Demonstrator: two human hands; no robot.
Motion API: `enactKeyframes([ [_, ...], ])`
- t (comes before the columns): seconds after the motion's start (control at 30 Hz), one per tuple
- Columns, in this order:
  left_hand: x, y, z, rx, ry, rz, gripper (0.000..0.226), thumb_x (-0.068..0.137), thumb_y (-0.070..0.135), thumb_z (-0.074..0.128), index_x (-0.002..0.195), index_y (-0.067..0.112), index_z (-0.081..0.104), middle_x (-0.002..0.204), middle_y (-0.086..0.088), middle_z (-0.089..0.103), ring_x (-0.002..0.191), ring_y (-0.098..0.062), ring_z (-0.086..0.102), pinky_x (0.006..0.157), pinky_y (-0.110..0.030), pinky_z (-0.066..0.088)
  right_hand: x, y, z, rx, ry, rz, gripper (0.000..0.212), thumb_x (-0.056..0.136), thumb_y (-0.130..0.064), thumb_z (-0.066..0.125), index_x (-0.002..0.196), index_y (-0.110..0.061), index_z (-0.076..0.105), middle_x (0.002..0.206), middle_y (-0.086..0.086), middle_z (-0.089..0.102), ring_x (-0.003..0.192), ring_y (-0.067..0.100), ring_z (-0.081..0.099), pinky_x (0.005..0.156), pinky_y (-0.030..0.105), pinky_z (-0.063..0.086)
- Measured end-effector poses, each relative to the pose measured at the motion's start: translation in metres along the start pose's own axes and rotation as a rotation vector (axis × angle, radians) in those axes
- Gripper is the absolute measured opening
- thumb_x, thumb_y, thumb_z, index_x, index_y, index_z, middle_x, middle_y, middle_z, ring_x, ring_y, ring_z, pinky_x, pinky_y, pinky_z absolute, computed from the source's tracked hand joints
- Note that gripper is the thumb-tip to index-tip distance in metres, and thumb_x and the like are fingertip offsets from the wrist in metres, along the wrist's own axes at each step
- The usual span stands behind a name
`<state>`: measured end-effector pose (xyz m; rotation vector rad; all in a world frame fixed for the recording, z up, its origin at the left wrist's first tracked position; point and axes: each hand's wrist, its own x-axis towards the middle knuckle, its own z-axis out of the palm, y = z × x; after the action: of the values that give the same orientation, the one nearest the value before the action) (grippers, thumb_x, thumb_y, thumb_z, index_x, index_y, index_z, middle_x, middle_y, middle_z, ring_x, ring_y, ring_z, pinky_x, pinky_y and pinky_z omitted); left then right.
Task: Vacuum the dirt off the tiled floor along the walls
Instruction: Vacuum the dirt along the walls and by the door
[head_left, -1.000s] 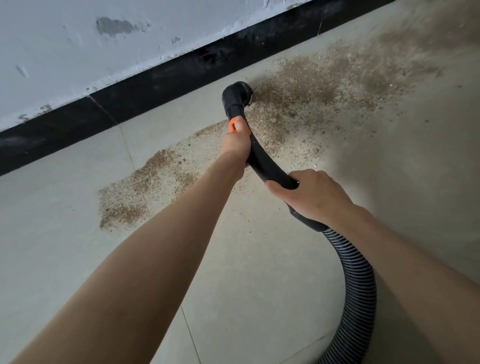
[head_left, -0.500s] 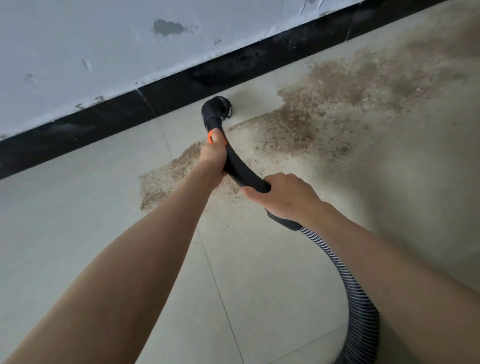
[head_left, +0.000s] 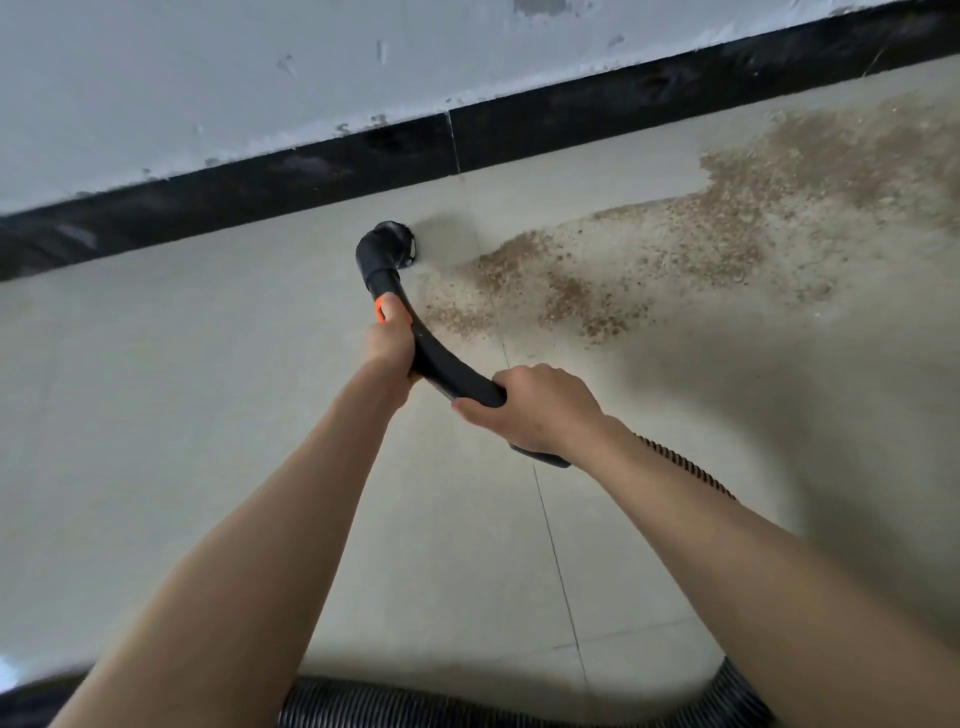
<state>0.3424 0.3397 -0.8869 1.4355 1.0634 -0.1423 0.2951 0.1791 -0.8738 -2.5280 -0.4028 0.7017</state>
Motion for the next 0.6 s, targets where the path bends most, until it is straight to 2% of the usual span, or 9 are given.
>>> enactKeyframes([
  [0.1,-0.007,-0.017,-0.021,0.006,0.026,-0.017,0.038,0.096,0.046,0.033,0.084,0.014,0.047,0.084,-0.003,0.054,0.075,-0.019,0.055,0.061,-0.029,0.049,-0.011,-0.008,0.018,-0.064,0.018,-0.025,0.052,0.085,-0.071,0.046,0.069,-0.022,0.050,0.062,-0.004,0.057,0.057,0.015,0.054,0.049,0.028,0.033],
  [0.23,-0.019,-0.046,-0.042,-0.014,0.046,0.002,0.042,0.096,0.049,0.030,0.096,0.012,0.052,0.096,-0.008,0.058,0.091,-0.026,0.058,0.072,-0.033,0.050,-0.030,-0.011,0.036,-0.116,0.011,-0.051,0.051,0.085,-0.071,0.046,0.066,-0.025,0.043,0.061,-0.003,0.051,0.054,0.014,0.047,0.047,0.029,0.029],
  [0.37,-0.028,-0.063,-0.048,-0.030,0.060,0.012,0.045,0.096,0.050,0.029,0.087,0.012,0.053,0.099,-0.012,0.058,0.097,-0.029,0.059,0.088,-0.042,0.050,-0.044,-0.009,0.043,-0.150,0.009,-0.072,0.051,0.085,-0.072,0.046,0.065,-0.026,0.039,0.059,-0.004,0.046,0.052,0.014,0.042,0.047,0.029,0.026],
  [0.5,-0.035,-0.073,-0.046,-0.027,0.072,0.004,0.056,0.095,0.051,0.028,0.114,0.005,0.053,0.105,-0.012,0.060,0.102,-0.030,0.060,0.096,-0.045,0.048,-0.055,-0.004,0.046,-0.149,-0.017,-0.053,0.050,0.085,-0.072,0.045,0.066,-0.025,0.040,0.060,-0.005,0.047,0.056,0.018,0.044,0.047,0.028,0.025],
  [0.6,-0.038,-0.070,-0.039,-0.005,0.050,0.006,0.058,0.096,0.052,0.027,0.120,0.005,0.052,0.102,-0.008,0.059,0.097,-0.026,0.058,0.096,-0.043,0.048,-0.056,0.001,0.042,-0.145,-0.013,-0.031,0.051,0.084,-0.072,0.045,0.067,-0.024,0.043,0.061,-0.005,0.048,0.058,0.019,0.046,0.048,0.028,0.026],
])
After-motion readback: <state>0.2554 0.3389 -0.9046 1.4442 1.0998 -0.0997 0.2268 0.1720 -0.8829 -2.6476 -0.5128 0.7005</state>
